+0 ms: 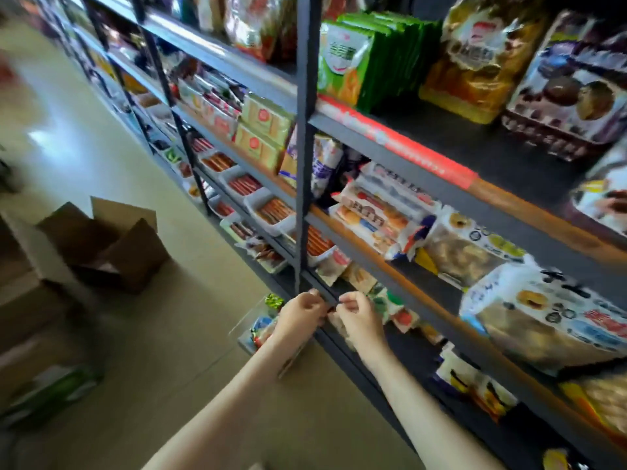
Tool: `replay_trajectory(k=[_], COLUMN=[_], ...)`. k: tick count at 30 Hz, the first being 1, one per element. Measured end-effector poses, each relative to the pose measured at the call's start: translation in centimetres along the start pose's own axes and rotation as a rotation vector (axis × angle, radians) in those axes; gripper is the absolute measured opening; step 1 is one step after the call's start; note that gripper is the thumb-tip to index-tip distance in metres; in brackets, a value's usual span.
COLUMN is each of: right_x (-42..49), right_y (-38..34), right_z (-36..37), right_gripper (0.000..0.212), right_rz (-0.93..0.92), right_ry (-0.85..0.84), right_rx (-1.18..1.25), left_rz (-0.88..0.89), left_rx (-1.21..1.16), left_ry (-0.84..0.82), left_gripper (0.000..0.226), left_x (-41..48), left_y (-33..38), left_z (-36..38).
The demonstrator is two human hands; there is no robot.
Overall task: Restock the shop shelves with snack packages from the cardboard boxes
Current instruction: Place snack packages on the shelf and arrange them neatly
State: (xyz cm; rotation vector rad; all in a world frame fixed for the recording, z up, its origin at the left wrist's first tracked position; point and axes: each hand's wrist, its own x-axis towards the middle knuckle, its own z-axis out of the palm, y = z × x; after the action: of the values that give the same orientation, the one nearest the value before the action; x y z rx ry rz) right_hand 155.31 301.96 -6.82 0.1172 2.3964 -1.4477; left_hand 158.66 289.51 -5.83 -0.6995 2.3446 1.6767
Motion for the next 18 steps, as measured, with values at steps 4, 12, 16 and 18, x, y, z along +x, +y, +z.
replay_trajectory(k=[4,12,16,18], right_x=[4.4,11.9,17.5,21.1], right_y=[-3.5,-11.6,-14.7,-16.2], right_z=[10.7,27.7,34.6,39.1], right_gripper=[0.009,0.015,0.017,0.013], right_rz=[0.094,0.114,0.059,0.039], right_ry=[-0.111,-0.271,-0.321,-0.347], right_rx=[-0.015,-0.105,-0.216,-0.239], left_rz=[-0.148,-0.392,-0.502,-0.54], left_rx=[-0.007,0.022,-0.065,-0.11], left_ry=[0.156,0.284,0.389,0.451], left_gripper=[0.016,0.024,0.024,0.022], left_x=[4.1,11.7,16.4,19.2], left_y=[-5.4,-13.1,-16.7,-18.4], left_z=[-10.7,-27.6,-34.0,-37.6])
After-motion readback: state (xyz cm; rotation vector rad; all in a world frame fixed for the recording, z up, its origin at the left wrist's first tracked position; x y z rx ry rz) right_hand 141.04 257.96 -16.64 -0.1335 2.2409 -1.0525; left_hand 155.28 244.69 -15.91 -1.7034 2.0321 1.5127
